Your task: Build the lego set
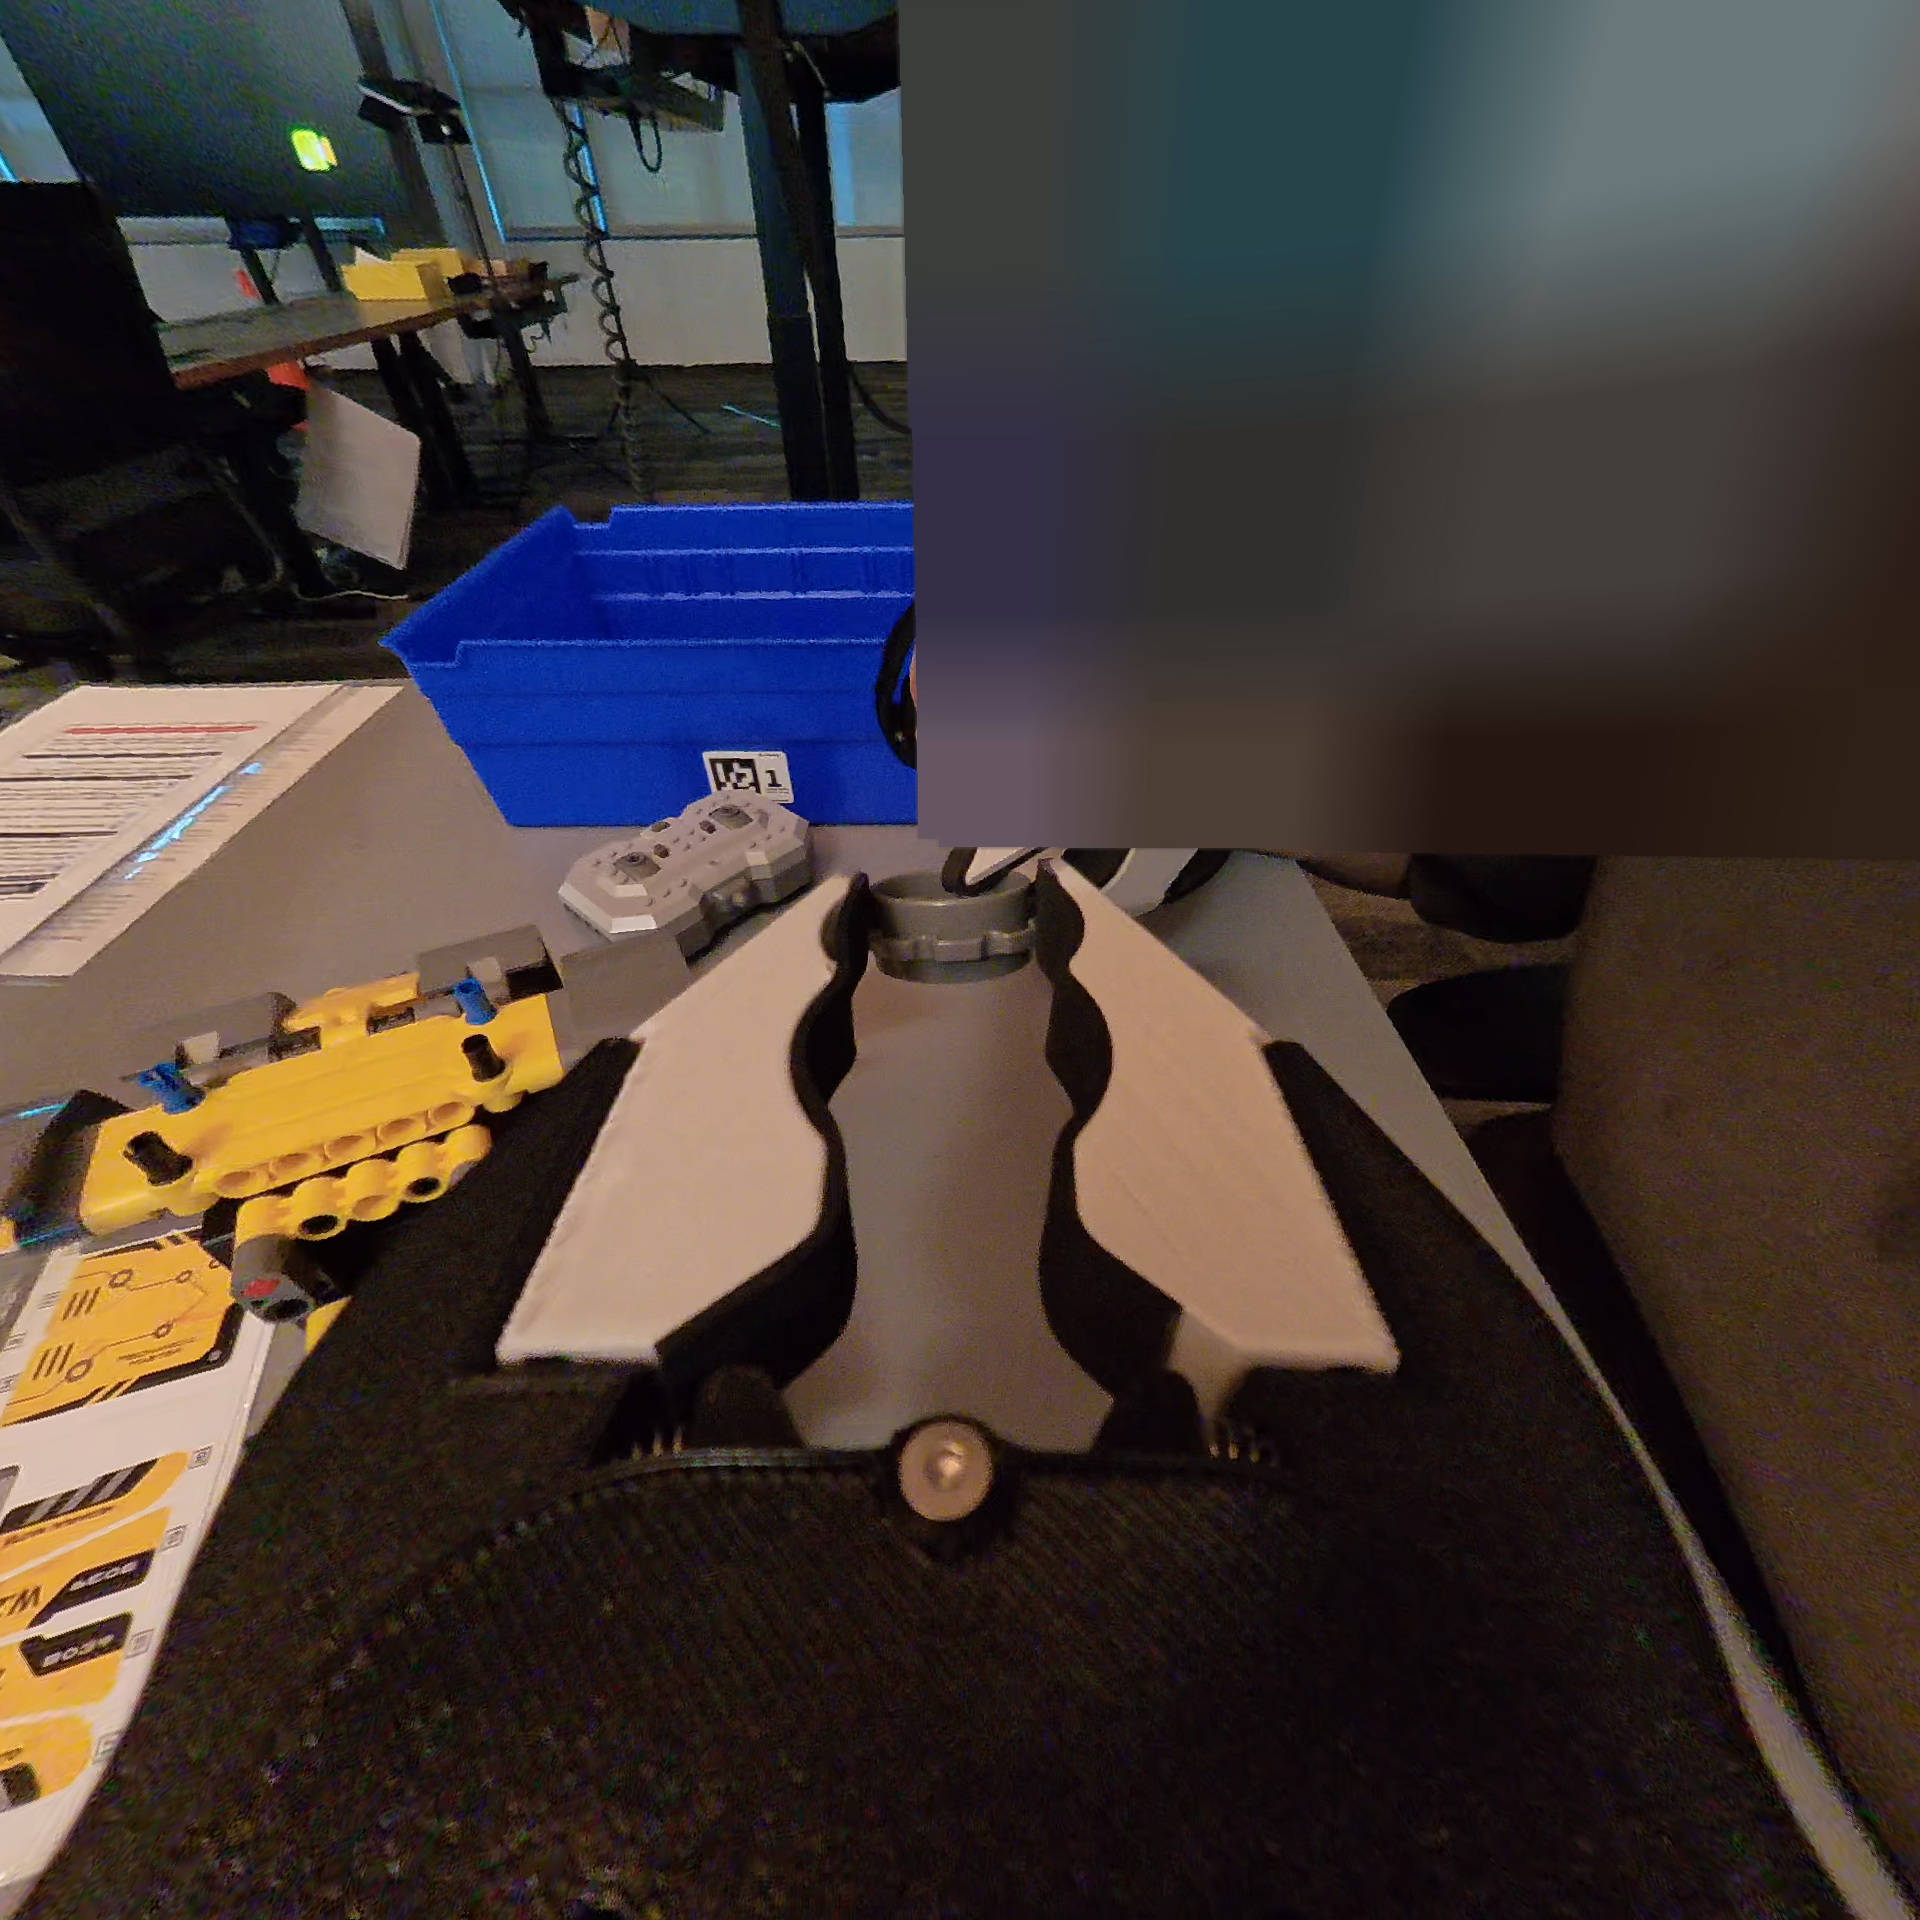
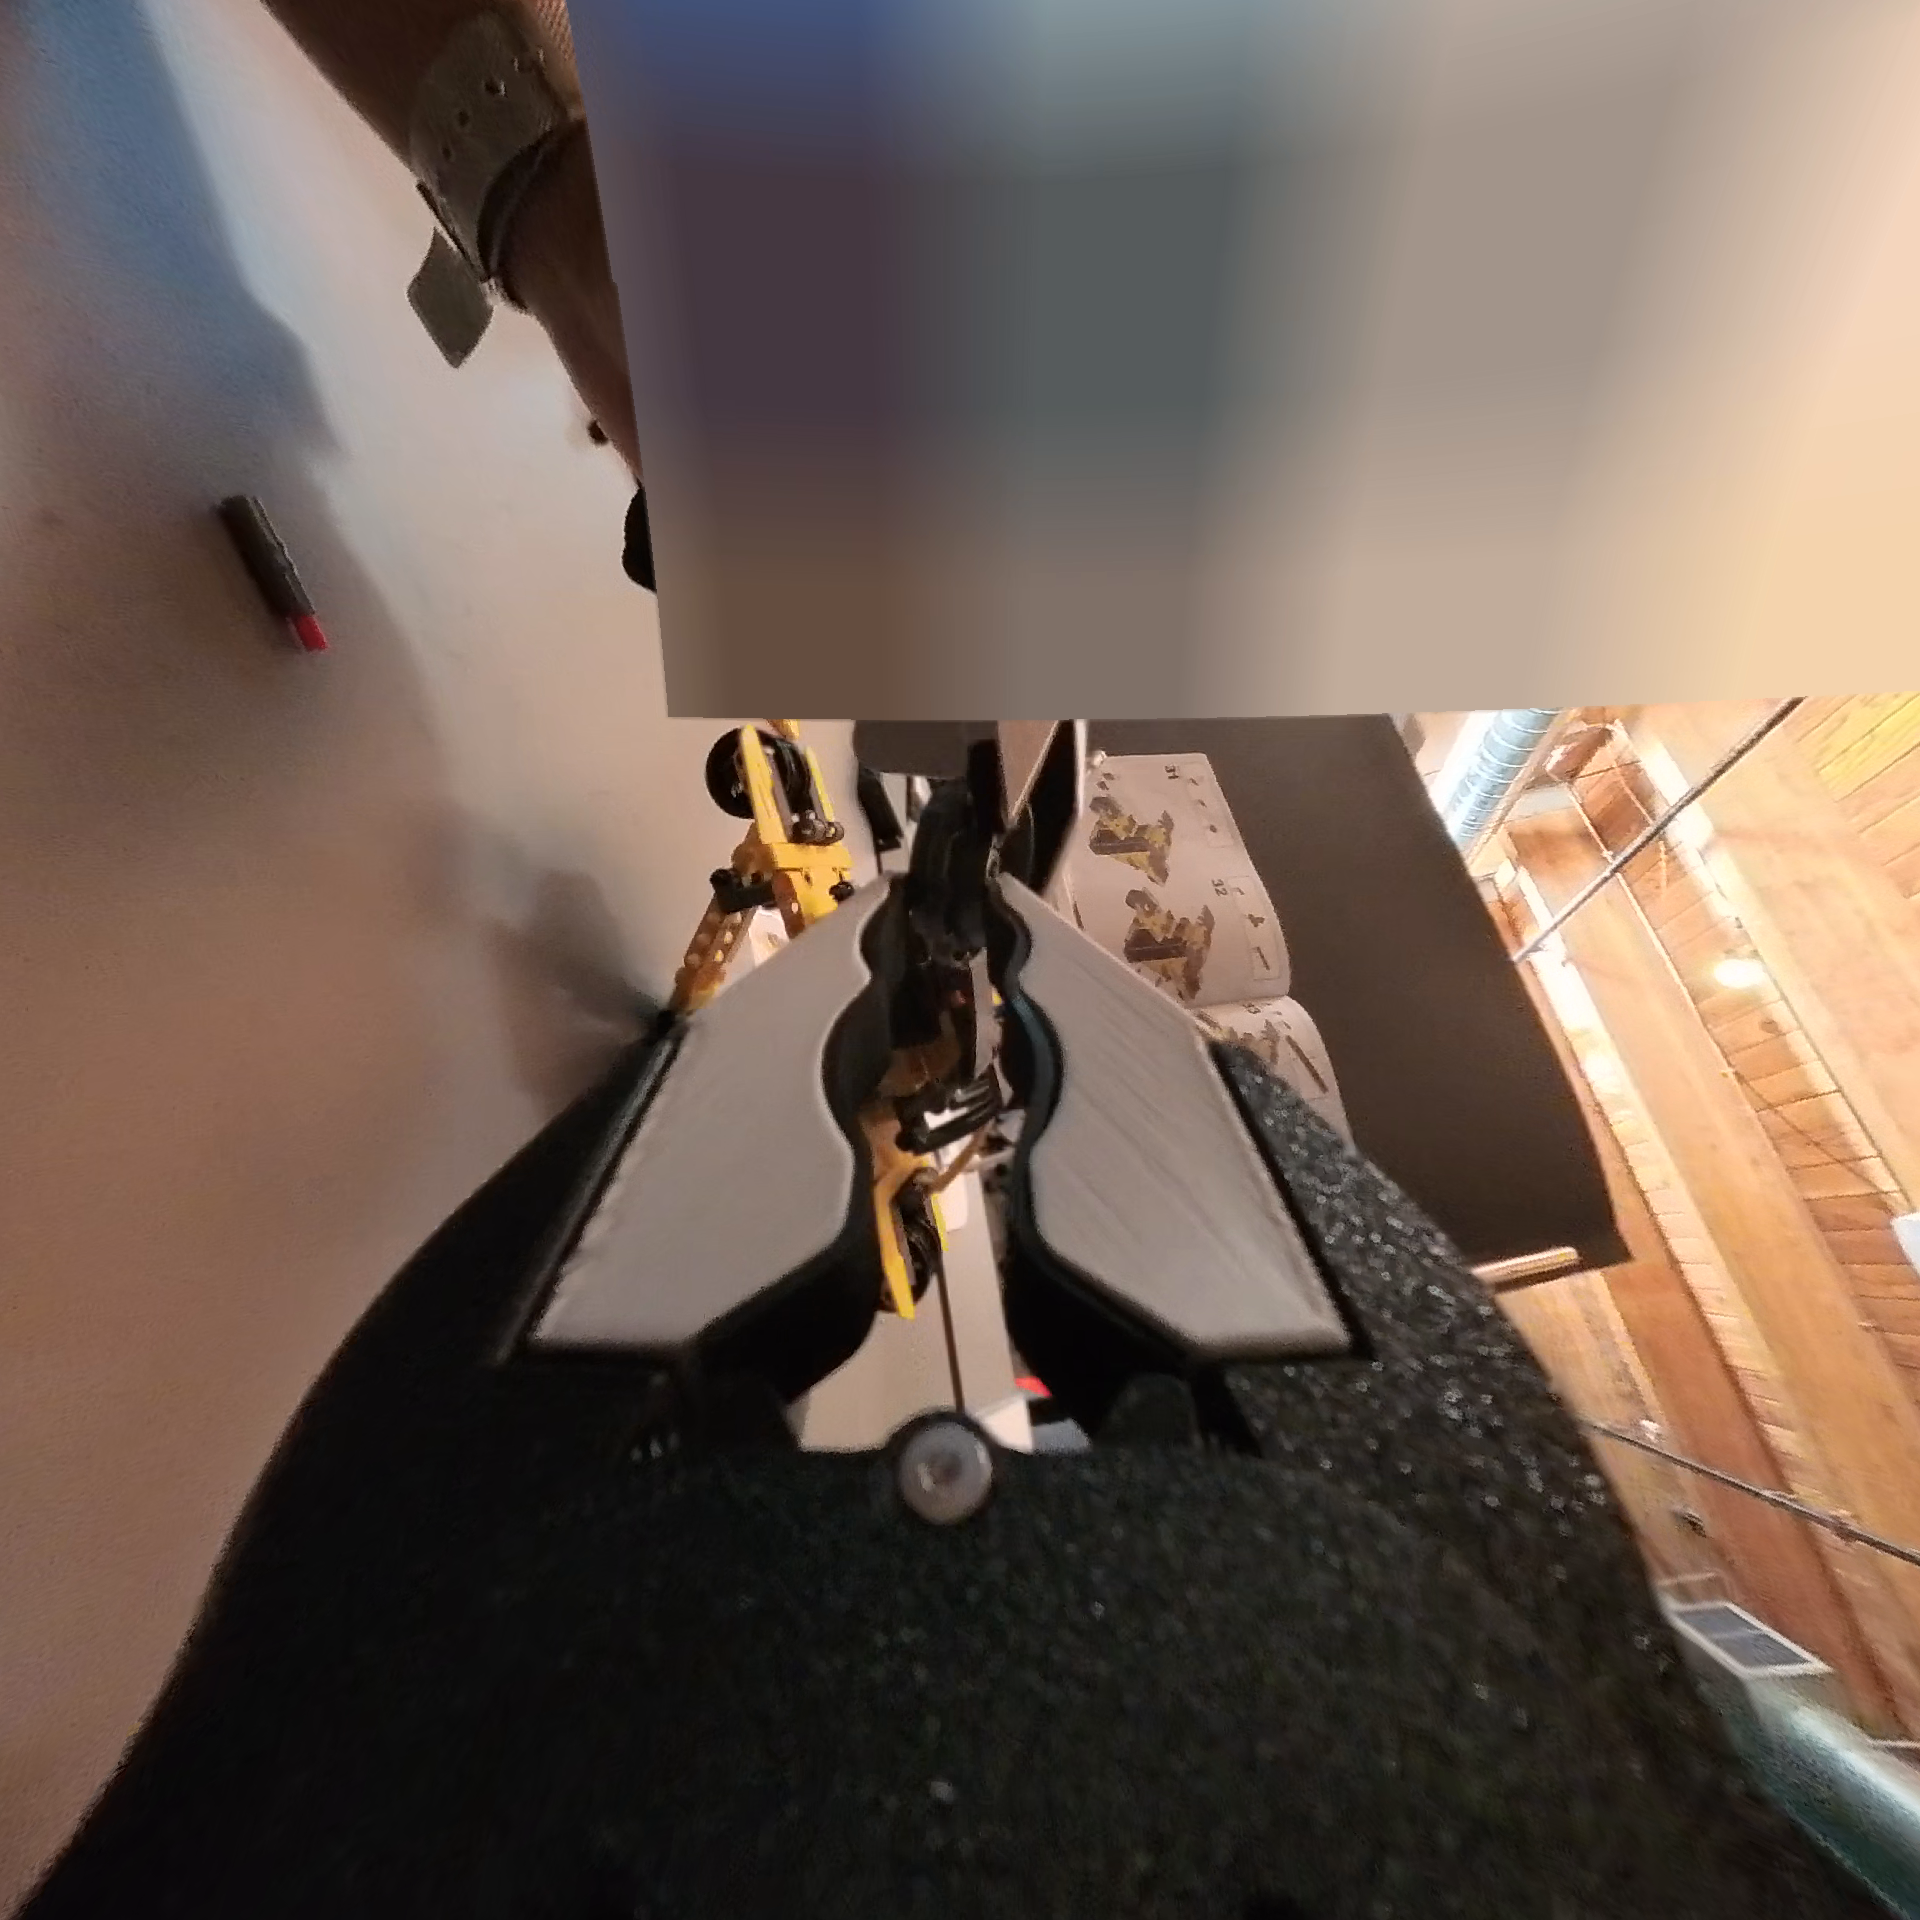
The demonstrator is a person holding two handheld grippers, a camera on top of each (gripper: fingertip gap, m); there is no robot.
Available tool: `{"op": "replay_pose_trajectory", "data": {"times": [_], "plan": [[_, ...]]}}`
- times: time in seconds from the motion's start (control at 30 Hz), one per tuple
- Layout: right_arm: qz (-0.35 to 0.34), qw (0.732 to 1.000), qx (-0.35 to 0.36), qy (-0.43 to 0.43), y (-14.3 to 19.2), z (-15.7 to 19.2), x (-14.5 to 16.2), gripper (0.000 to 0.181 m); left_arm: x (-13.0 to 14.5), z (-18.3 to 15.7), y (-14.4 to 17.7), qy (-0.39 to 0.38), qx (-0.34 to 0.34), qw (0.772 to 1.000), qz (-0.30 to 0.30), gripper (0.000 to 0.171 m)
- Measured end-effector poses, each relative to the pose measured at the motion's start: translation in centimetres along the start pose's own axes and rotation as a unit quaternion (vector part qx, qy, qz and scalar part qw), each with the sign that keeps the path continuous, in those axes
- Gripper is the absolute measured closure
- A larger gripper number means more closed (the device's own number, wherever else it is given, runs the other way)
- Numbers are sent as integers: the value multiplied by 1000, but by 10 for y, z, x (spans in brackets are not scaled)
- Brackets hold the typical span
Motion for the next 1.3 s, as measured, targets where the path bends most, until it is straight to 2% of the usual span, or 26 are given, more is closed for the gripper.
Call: {"op": "replay_pose_trajectory", "data": {"times": [0.13,0.23,0.33,0.4,0.43,0.5,0.53,0.6,0.8,1.0,1.03,1.1,1.17,1.23,1.3], "plan": [[-23,999,0,-46,2,-3,1,167,0,2,1,26,10,1000,-3,144],[-54,989,-18,-135,3,-7,4,167,1,5,0,65,20,998,-3,136],[-83,967,-34,-237,5,-13,10,167,3,7,0,89,31,995,-13,135],[-107,933,-48,-339,7,-17,16,167,1,5,1,81,38,996,-24,136],[-108,905,-56,-409,7,-20,21,167,1,4,2,74,50,996,-27,131],[-125,830,-74,-538,11,-28,32,167,1,2,1,69,57,996,-23,131],[-143,795,-69,-585,13,-31,38,167,2,2,0,68,55,996,-19,132],[-175,750,-62,-635,19,-35,47,167,3,1,-3,70,51,996,-13,135],[-199,663,-88,-717,16,-33,58,168,7,1,-8,86,45,995,-23,145],[-207,597,-107,-768,11,-26,67,167,7,3,-9,102,36,993,-39,159],[-208,591,-106,-772,11,-25,68,167,7,4,-8,111,34,992,-41,159],[-201,596,-94,-772,11,-24,71,167,8,7,-8,120,23,992,-38,160],[-176,622,-62,-761,11,-24,75,165,8,11,-6,120,-6,992,-41,162],[-132,675,-16,-726,12,-25,78,152,6,16,-2,129,-29,990,-44,162],[-88,749,35,-656,16,-30,76,144,6,23,3,142,-62,987,-44,162]]}}
Point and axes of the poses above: each gripper's, where its closed fingertips meet, y back along the fingers, x out of its underside, z = x × y across the jaws, the point moved 10 cm from there along y, back along the fingers, and after that the axes turned 14 degrees about -z, right-handed, at the moved point
